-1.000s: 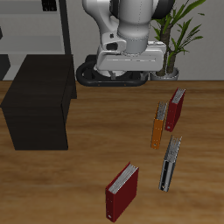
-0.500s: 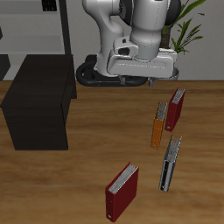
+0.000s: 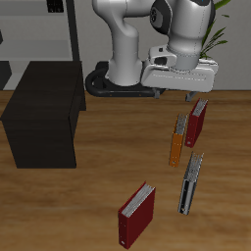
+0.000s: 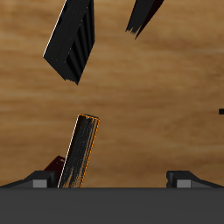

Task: Place the orange book upright on top of the shelf

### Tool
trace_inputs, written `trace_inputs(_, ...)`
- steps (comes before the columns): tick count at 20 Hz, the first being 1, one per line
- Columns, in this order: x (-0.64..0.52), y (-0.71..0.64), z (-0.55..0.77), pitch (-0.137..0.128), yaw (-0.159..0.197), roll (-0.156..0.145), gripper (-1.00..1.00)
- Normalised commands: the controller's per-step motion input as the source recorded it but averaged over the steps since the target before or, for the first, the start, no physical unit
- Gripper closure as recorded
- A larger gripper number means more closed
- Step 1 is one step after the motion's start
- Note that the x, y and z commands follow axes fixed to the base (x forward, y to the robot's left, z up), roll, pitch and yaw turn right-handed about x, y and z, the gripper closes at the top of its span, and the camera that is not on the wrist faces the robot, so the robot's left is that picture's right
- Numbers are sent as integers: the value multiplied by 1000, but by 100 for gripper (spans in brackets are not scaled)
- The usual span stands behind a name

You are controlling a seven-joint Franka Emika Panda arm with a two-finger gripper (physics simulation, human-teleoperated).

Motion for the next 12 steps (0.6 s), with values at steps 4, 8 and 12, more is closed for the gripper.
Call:
trace_inputs(4,-7,285,-114,-39,3,9,-100)
trace_inputs(8,64,247,-251,-19,-8,-15,-100)
trace_inputs(12,-31,145,-232,-122,47,-37,-100)
